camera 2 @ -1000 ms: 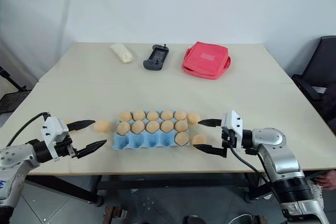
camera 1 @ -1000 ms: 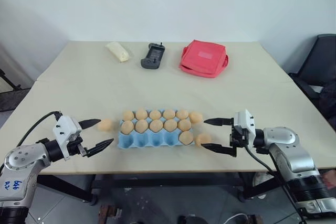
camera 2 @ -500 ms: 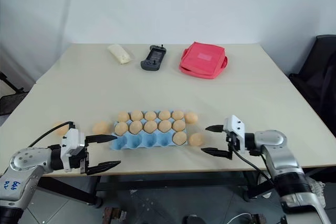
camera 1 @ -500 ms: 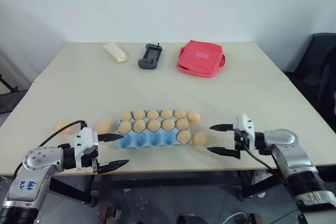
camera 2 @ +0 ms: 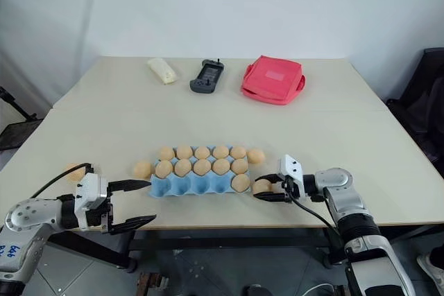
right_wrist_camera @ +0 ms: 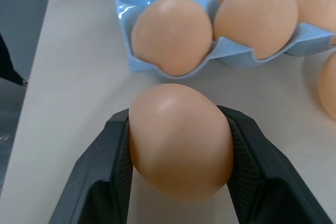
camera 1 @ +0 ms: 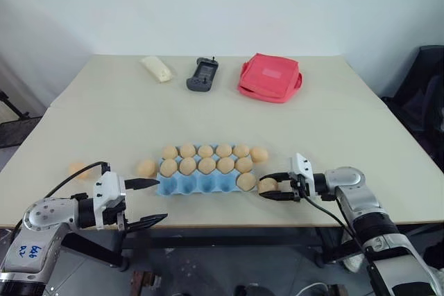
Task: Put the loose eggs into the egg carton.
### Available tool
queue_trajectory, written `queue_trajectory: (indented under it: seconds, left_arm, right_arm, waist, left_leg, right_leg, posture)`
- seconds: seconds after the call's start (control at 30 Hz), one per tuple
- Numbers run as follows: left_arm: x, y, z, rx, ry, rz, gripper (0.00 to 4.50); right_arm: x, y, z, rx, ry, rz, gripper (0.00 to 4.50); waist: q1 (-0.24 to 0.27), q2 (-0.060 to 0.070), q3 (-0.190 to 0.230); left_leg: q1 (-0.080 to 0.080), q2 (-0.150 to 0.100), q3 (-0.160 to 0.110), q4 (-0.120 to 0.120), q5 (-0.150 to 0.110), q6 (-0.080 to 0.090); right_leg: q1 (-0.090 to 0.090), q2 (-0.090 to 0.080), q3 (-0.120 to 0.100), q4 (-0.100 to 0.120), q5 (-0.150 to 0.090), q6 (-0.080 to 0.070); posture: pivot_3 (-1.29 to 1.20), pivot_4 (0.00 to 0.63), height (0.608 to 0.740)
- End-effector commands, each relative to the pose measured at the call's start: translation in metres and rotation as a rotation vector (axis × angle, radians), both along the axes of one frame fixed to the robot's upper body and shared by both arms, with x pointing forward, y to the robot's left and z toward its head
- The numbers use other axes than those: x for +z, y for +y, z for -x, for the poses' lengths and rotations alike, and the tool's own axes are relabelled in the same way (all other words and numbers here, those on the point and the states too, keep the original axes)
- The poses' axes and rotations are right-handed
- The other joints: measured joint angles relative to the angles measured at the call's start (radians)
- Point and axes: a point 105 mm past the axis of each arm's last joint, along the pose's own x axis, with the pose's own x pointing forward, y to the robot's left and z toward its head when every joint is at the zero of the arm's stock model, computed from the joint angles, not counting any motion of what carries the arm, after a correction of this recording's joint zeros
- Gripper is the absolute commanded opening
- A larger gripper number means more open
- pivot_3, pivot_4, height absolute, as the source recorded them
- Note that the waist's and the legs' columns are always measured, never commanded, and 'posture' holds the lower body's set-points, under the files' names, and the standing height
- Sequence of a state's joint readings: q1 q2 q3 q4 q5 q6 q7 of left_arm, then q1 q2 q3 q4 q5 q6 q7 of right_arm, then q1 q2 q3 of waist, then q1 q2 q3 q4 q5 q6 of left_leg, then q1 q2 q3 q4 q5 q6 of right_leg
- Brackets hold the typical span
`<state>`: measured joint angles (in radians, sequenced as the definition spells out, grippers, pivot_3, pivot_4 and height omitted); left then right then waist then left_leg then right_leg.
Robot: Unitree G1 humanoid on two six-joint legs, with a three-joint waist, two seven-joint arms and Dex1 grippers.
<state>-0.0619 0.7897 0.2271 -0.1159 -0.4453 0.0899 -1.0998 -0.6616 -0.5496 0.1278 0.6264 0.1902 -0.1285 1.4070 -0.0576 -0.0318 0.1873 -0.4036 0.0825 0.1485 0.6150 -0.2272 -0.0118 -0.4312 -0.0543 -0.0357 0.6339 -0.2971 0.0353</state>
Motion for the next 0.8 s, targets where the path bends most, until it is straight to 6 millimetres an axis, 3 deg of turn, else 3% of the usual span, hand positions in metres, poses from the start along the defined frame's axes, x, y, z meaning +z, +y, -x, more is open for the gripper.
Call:
queue_trajectory:
  seconds: [0.03, 0.17, 0.3, 0.43, 0.6, 0.7, 0.8]
  left_arm:
    - [0.012, 0.003, -0.002, 0.026, -0.061, -0.004, 4.5]
    - [0.011, 0.005, -0.006, 0.057, -0.073, -0.004, 4.5]
    - [0.007, 0.004, -0.008, 0.06, -0.067, 0.001, 4.5]
    - [0.007, -0.002, -0.007, 0.058, -0.077, 0.024, 4.5]
    - [0.006, -0.006, -0.004, 0.061, -0.074, 0.036, 4.5]
    - [0.006, -0.005, -0.004, 0.068, -0.075, 0.039, 4.5]
    - [0.007, -0.005, -0.003, 0.074, -0.076, 0.042, 4.5]
  right_arm:
    - [0.028, -0.005, 0.002, 0.025, -0.047, -0.018, 2.05]
    - [0.046, 0.001, 0.008, 0.055, -0.034, -0.053, 2.05]
    - [0.064, 0.037, 0.017, 0.129, -0.036, -0.137, 2.05]
    - [0.066, 0.074, 0.014, 0.124, -0.068, -0.148, 2.05]
    - [0.059, 0.1, 0.002, 0.077, -0.069, -0.125, 2.05]
    - [0.056, 0.102, -0.001, 0.065, -0.073, -0.105, 2.81]
    - [0.063, 0.098, 0.003, 0.066, -0.073, -0.142, 3.86]
  waist:
    - [0.0, 0.0, 0.0]
    - [-0.002, 0.0, 0.0]
    - [-0.004, 0.0, 0.0]
    - [-0.003, 0.0, 0.0]
    - [-0.002, 0.0, 0.0]
    - [0.0, 0.0, 0.0]
    - [0.001, 0.0, 0.0]
  left_leg:
    - [0.0, 0.0, 0.0, 0.0, 0.0, 0.0]
    - [0.001, 0.0, 0.0, 0.001, -0.001, -0.001]
    - [0.001, 0.0, 0.0, 0.0, 0.0, -0.001]
    - [0.001, 0.001, 0.0, 0.0, 0.0, -0.002]
    - [-0.001, 0.0, 0.0, 0.001, 0.0, -0.002]
    - [-0.001, 0.0, 0.0, 0.001, 0.0, -0.002]
    - [-0.002, 0.0, 0.0, 0.001, 0.001, -0.001]
  right_leg:
    - [0.0, 0.0, 0.0, 0.0, 0.0, 0.0]
    - [0.0, 0.0, 0.0, 0.002, 0.0, 0.0]
    - [-0.002, 0.0, 0.001, 0.004, -0.001, -0.001]
    - [-0.002, 0.0, 0.0, 0.006, -0.001, -0.002]
    - [-0.004, -0.001, 0.0, 0.006, -0.001, -0.002]
    - [-0.004, -0.001, 0.0, 0.006, -0.001, -0.002]
    - [-0.005, -0.001, 0.0, 0.006, -0.001, -0.002]
  posture:
    - [0.0, 0.15, 0.74]
    - [0.0, 0.15, 0.74]
    - [0.0, 0.15, 0.74]
    - [0.0, 0.15, 0.74]
    - [0.0, 0.15, 0.74]
    - [0.0, 0.15, 0.74]
    - [0.0, 0.15, 0.74]
